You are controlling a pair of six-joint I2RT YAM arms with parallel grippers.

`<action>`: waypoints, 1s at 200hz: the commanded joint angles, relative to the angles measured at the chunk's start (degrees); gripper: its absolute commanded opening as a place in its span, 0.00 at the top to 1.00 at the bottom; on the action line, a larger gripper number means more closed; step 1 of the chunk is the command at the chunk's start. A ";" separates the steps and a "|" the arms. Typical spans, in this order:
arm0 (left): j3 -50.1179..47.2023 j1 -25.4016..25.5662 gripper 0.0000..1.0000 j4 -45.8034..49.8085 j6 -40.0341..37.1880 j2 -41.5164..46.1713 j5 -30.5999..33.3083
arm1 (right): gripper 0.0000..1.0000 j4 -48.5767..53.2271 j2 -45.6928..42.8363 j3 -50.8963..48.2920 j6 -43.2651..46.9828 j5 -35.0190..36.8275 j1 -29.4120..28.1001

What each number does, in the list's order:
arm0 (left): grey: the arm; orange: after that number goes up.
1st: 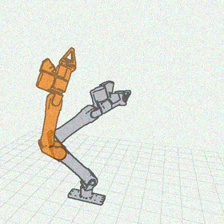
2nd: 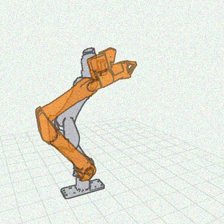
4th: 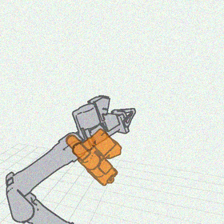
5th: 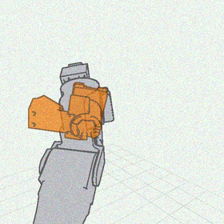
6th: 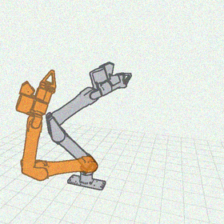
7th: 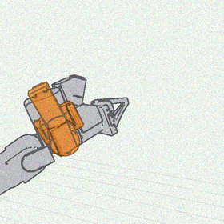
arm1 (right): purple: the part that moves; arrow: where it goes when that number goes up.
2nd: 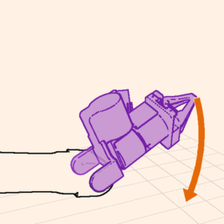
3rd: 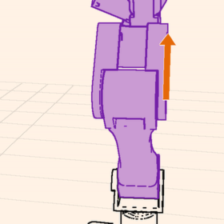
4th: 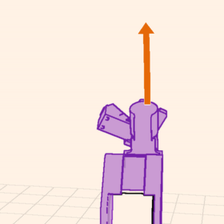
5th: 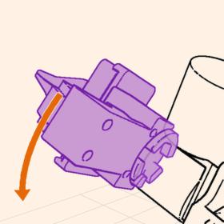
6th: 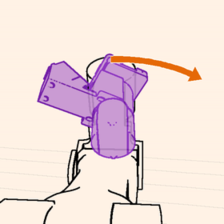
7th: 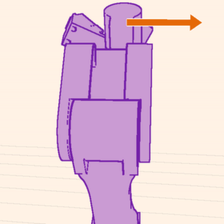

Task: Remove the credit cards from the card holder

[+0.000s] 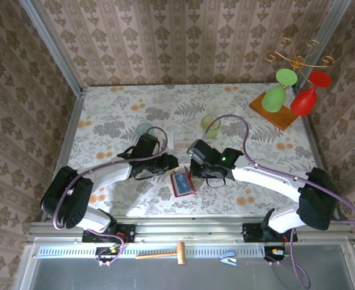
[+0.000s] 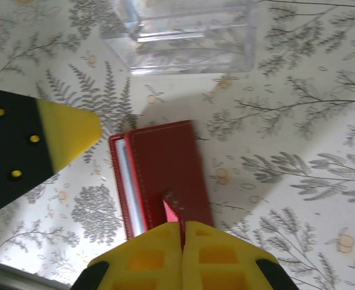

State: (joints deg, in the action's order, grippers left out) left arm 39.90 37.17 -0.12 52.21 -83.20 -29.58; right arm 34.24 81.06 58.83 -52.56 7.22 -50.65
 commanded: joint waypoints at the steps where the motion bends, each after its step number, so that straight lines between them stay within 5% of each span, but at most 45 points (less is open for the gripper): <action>1: 2.58 1.25 0.72 -1.04 -0.47 -1.09 -0.66 | 1.00 3.48 -4.16 -1.89 -0.91 3.91 1.19; 78: 6.87 5.48 0.73 -2.07 1.07 -4.98 -0.70 | 1.00 2.55 -7.87 -12.13 0.96 3.39 7.14; 200: 5.62 9.95 0.76 -7.12 5.08 -8.87 0.84 | 1.00 -14.14 5.43 -15.78 0.83 -4.61 7.77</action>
State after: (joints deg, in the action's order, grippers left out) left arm 47.11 47.09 -4.80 55.75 -91.55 -29.52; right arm 24.67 84.07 42.09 -51.22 4.97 -42.39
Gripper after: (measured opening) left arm 0.251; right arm 0.067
